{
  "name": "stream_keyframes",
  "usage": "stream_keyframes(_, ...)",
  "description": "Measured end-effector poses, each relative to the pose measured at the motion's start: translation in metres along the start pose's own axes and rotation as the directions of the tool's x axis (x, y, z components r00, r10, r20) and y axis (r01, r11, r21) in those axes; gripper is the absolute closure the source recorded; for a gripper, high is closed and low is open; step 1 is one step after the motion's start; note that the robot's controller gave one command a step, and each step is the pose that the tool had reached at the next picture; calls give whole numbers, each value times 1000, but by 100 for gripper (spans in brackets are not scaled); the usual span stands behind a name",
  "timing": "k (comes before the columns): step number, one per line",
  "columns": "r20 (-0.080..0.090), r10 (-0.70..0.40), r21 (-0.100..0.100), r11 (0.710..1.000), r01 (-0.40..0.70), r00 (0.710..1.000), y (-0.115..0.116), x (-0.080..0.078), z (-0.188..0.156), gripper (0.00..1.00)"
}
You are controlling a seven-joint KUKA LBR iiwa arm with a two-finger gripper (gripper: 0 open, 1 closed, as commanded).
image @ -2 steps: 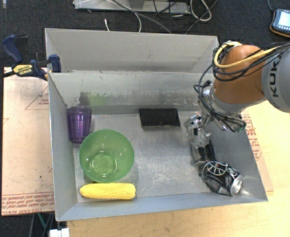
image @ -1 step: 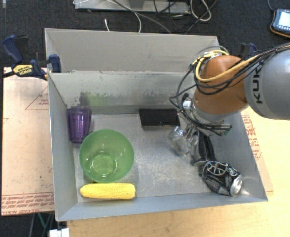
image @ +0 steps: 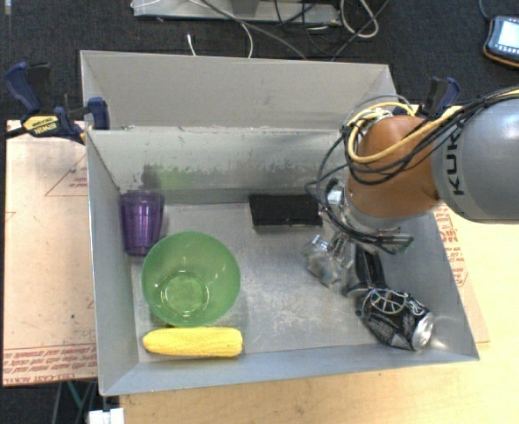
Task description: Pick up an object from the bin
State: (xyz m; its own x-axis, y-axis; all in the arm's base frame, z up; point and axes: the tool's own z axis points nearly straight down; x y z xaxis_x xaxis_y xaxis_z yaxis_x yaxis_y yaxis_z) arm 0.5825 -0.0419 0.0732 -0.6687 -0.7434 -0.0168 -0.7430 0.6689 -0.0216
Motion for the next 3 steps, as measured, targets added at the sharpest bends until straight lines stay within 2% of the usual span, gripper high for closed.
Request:
stream_keyframes(1, 5, -461, -8, 887, 461, 887, 49, -59, 1, 100)
stream_keyframes(2, 1, -183, -6, 983, 183, 983, 53, -23, -4, 100)
stream_keyframes(3, 5, -215, -7, 977, 215, 977, 57, -44, -2, 100)
